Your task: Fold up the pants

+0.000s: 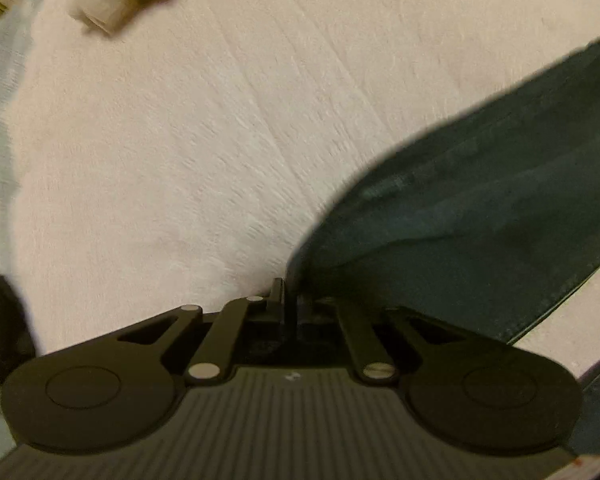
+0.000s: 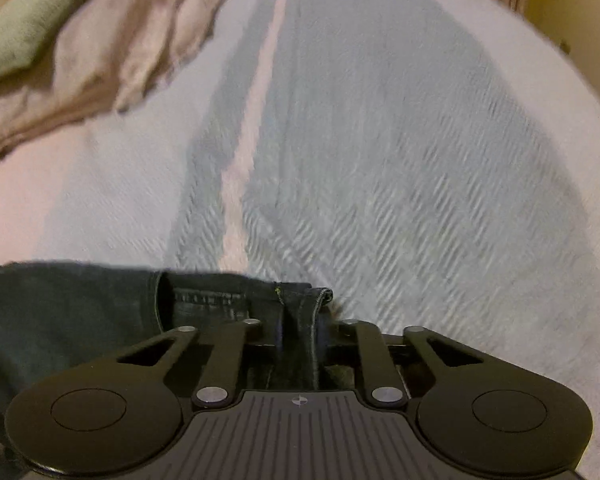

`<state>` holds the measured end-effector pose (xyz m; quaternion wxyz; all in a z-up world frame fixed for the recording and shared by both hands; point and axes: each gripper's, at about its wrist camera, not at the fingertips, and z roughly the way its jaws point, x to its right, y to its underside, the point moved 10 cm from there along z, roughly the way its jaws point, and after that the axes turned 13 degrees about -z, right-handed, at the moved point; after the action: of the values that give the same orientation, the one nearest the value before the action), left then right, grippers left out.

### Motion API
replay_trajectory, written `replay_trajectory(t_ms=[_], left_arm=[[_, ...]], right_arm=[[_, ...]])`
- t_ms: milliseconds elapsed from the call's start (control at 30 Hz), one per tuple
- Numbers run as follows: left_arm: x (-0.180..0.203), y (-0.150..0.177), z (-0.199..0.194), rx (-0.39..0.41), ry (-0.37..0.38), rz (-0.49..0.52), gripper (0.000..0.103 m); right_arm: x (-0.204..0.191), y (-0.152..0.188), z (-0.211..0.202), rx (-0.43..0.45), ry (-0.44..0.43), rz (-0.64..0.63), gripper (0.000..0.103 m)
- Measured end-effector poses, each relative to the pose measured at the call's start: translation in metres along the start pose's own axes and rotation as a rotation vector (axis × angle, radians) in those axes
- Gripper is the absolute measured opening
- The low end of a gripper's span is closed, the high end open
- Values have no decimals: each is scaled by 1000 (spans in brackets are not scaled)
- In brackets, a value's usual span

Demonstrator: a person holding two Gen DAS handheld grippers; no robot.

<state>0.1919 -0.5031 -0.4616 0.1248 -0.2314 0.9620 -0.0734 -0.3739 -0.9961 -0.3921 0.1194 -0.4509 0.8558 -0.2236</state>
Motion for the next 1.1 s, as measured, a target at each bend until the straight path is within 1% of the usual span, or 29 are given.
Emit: replay_trajectory(t_ms=[67,100,167,200,233,267,300,333,400,433,467,500,533,567,667,700,767,833,967,1100], left_arm=[[-15,-22,-19,50,1,-56,3],[-19,-34,-22,65,6,-65,3],[-18,-59,-17,102,-15,-36,3],[-14,-69,-11,119,-21,-30,3],[-11,-78,-1,121,-23,-28,3],[-8,-89,14,118,-35,-16,3],[-6,-91,26,109,-43,-7,3],[-7,-102,41,94,-54,2,3],[-1,-109,60,82,-77,17,4],[-1,-110,66,86,-84,10,6],[1,-106,68,85,-91,-4,9],[1,-104,70,91,-96,-4,11],[-1,-103,69,99,-106,-2,20],[-6,-102,66,108,-113,-12,25],[-24,-91,47,122,-117,-74,28],[-28,-83,37,126,-118,-84,29],[-37,-67,16,138,-138,-99,30],[-44,-52,1,141,-132,-128,30],[-42,0,-40,152,-126,-174,30],[-21,63,-79,134,-99,-220,33]], right_arm=[[9,-18,-11,37,13,-7,9],[16,-25,-10,54,27,11,9],[30,-33,-2,92,82,70,9],[34,-31,5,96,106,104,10],[37,-28,16,77,127,111,10],[35,-21,26,58,150,108,10],[33,-16,33,49,173,98,11],[31,-12,37,50,195,88,13],[30,-11,38,63,227,102,17],[30,-12,37,62,234,109,23],[30,-13,36,49,250,104,35],[30,-14,34,40,280,97,43],[30,-13,27,43,313,98,56],[30,-14,17,54,335,105,61],[25,-10,-15,78,397,120,64],[20,-4,-27,80,404,129,64],[8,14,-52,97,393,168,64],[-6,38,-77,94,368,197,64],[-39,106,-129,67,326,225,64],[-58,186,-179,5,316,297,64]])
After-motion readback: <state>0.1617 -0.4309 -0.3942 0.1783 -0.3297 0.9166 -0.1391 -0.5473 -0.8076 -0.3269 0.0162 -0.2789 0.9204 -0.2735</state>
